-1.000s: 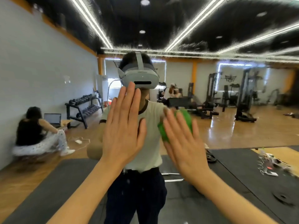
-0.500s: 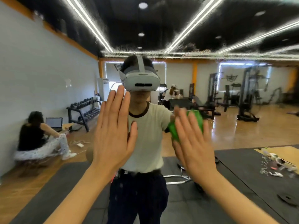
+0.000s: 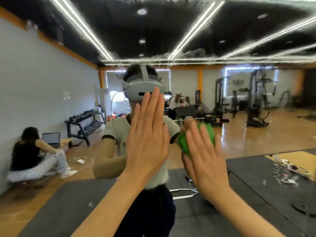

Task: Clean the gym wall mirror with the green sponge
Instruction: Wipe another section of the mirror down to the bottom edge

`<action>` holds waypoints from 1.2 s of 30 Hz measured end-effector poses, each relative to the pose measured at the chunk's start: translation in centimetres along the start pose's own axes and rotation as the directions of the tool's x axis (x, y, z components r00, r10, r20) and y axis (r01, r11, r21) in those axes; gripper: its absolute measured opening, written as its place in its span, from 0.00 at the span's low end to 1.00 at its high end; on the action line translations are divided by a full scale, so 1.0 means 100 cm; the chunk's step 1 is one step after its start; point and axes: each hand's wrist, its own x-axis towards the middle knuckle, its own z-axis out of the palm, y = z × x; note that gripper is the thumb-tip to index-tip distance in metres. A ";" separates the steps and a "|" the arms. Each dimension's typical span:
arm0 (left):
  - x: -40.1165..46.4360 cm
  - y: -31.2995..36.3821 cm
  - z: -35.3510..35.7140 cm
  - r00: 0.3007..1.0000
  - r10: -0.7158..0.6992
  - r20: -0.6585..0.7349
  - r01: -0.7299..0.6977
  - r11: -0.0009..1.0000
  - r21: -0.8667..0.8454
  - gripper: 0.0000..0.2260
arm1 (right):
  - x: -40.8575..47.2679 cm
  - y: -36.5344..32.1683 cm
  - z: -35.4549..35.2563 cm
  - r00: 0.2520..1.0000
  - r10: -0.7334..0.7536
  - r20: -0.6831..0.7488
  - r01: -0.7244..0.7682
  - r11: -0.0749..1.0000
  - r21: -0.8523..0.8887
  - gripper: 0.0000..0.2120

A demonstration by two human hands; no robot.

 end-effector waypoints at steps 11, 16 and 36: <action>0.000 -0.001 0.003 1.000 0.012 0.020 -0.014 0.994 0.112 0.28 | 0.096 0.037 -0.013 0.955 0.241 -0.172 -0.225 0.968 0.109 0.26; -0.001 0.000 0.003 1.000 0.008 0.021 -0.011 0.991 0.131 0.28 | -0.044 0.019 -0.002 0.999 0.049 0.010 -0.049 0.999 0.005 0.27; -0.001 0.000 0.005 1.000 -0.011 0.018 0.008 0.989 0.145 0.27 | 0.140 -0.006 -0.013 0.988 0.001 -0.152 0.024 0.986 0.167 0.25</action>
